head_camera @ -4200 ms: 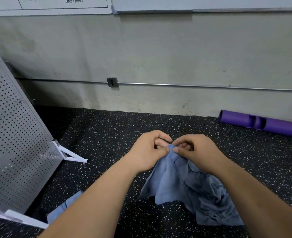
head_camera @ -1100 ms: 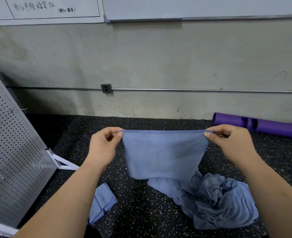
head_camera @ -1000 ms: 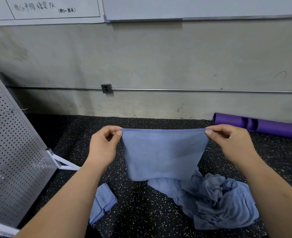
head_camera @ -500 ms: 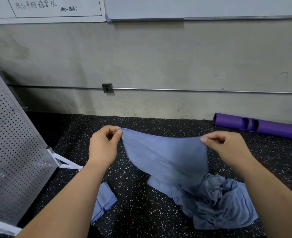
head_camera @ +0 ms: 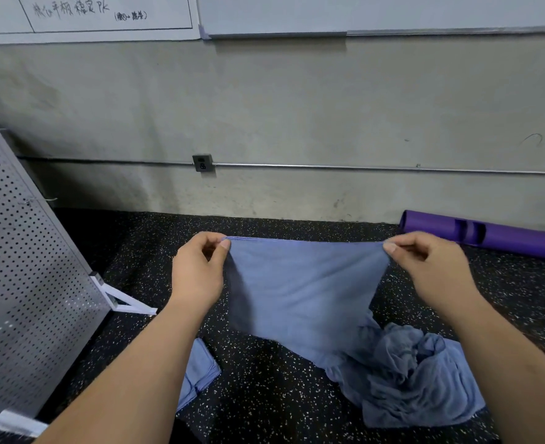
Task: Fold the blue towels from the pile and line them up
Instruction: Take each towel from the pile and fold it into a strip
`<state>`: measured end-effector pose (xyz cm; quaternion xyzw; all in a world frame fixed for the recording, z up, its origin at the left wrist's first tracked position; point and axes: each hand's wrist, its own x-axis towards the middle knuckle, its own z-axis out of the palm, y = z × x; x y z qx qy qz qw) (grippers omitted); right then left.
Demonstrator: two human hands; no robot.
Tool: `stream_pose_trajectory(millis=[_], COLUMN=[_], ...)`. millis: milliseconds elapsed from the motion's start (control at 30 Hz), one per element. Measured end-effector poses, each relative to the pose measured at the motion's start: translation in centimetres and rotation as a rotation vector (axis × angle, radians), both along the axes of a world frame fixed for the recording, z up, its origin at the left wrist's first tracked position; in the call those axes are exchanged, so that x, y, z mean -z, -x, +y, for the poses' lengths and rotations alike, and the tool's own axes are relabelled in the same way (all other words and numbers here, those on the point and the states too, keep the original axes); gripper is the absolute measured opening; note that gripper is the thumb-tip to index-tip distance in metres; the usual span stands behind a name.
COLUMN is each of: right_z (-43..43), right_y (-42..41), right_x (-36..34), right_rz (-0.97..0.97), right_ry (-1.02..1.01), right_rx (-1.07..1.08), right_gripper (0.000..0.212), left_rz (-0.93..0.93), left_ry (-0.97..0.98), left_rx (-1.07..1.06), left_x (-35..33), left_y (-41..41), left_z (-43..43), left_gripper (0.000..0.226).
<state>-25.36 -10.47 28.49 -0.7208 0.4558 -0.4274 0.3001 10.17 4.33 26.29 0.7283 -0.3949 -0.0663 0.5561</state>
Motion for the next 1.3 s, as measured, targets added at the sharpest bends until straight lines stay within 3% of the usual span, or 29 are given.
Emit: stream_pose_trajectory(millis=[67,200,300,433,533,700,1033,1300], right_z=[0.1,0.1,0.1,-0.3,-0.4,0.2,0.1,2.5], right_y=[-0.1,-0.3,-0.2,-0.5,-0.8,-1.1,-3.2,-6.6], right_x=[-0.3,0.5,0.7,0.9,0.9,0.0,1.7,2.0], right_rz=[-0.031,0.214,0.249,0.071,-0.131,-0.329,-0.225,-0.15], right_ry=[0.02,0.025,0.013,-0.065,-0.159,-0.102,-0.228,-0.173], right_rx=[0.042,0.078,0.106,0.052,-0.008,0.013,0.16,0.067], right_gripper=[0.004,0.008,0.013,0.012,0.011,0.013,0.015,0.009], left_rz=[-0.016,-0.036,-0.015,0.033,0.201,0.411,0.571,0.439], left_ry=[0.01,-0.005,-0.009,-0.014,0.049,0.226,-0.011,-0.07], left_rx=[-0.008,-0.007,-0.014,0.008,0.051,0.134,-0.036,0.134], left_x=[-0.1,-0.1,-0.3,-0.3,-0.3,-1.2,-0.2,-0.8], left_y=[0.0,0.2,0.3,0.3,0.7,1.3,2.8,7.5], left_z=[0.0,-0.1,0.0,0.0,-0.3,-0.3,-1.2,-1.5], left_gripper=[0.002,0.002,0.004,0.003,0.004,0.011,0.013,0.009])
